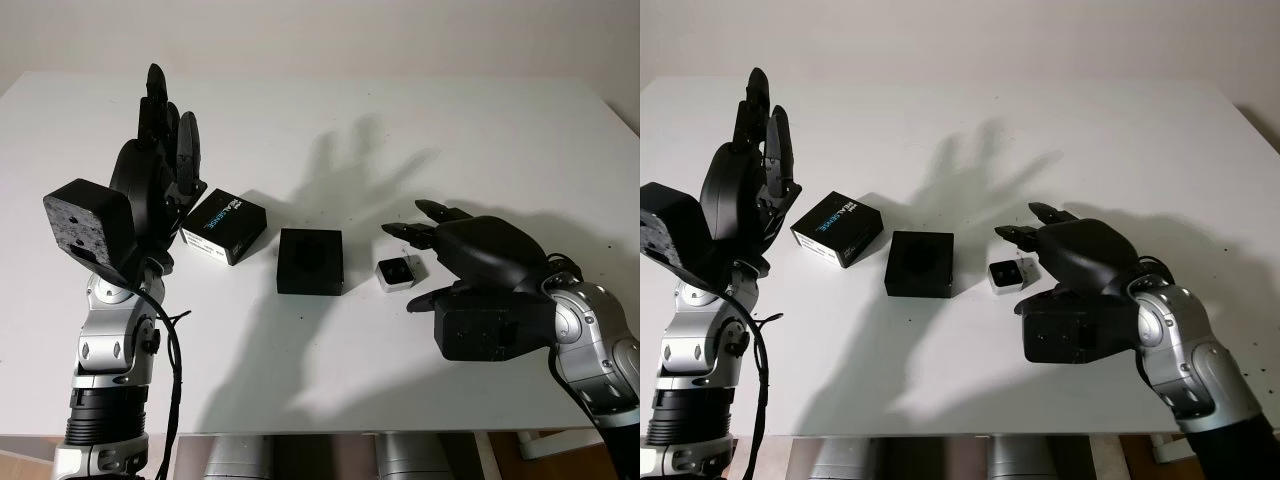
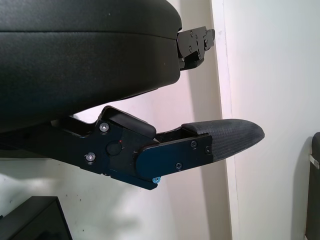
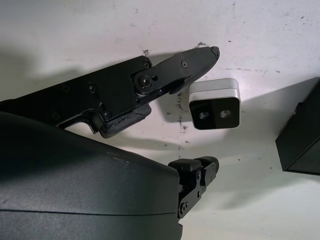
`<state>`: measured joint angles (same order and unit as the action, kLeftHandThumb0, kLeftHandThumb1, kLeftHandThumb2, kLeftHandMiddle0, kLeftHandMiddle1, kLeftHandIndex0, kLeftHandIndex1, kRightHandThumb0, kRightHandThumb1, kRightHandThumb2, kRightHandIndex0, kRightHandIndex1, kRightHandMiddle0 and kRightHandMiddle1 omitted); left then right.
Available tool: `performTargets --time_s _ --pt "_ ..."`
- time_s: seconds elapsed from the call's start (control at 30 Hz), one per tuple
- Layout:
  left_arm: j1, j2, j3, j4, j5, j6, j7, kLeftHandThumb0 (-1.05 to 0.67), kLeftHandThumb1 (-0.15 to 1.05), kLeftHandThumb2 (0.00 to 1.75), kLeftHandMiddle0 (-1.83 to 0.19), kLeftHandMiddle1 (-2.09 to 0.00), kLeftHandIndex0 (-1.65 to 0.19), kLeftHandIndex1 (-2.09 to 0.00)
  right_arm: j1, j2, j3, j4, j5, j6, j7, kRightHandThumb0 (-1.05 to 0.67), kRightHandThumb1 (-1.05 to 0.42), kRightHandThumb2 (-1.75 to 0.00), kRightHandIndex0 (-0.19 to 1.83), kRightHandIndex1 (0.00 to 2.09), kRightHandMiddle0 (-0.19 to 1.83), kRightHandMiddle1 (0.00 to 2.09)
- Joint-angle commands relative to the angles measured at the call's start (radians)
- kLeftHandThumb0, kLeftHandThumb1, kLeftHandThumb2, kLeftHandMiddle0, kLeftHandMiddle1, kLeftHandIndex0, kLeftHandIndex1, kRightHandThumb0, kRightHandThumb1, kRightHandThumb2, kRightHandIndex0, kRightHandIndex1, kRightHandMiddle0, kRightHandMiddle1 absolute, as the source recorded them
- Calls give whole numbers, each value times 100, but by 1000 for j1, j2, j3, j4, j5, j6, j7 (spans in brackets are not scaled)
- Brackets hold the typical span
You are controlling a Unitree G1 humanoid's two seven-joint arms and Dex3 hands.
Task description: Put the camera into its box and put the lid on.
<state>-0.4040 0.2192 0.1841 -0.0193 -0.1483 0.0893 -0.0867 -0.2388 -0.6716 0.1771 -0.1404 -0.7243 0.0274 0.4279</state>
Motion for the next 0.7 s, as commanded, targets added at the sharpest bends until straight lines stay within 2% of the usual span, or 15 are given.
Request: performTargets --time_s 0.0,0.67 --pt "-3 0 1 -20 3 -1 4 -78 105 64 19 0 19 0 -15 11 -5 9 22 -11 -12 -60 -94 -5 8 7 37 10" --pt "1 3 3 -28 1 9 7 -78 105 63 19 0 19 0 -26 13 -3 82 81 -92 -97 -57 -94 -5 17 8 47 22"
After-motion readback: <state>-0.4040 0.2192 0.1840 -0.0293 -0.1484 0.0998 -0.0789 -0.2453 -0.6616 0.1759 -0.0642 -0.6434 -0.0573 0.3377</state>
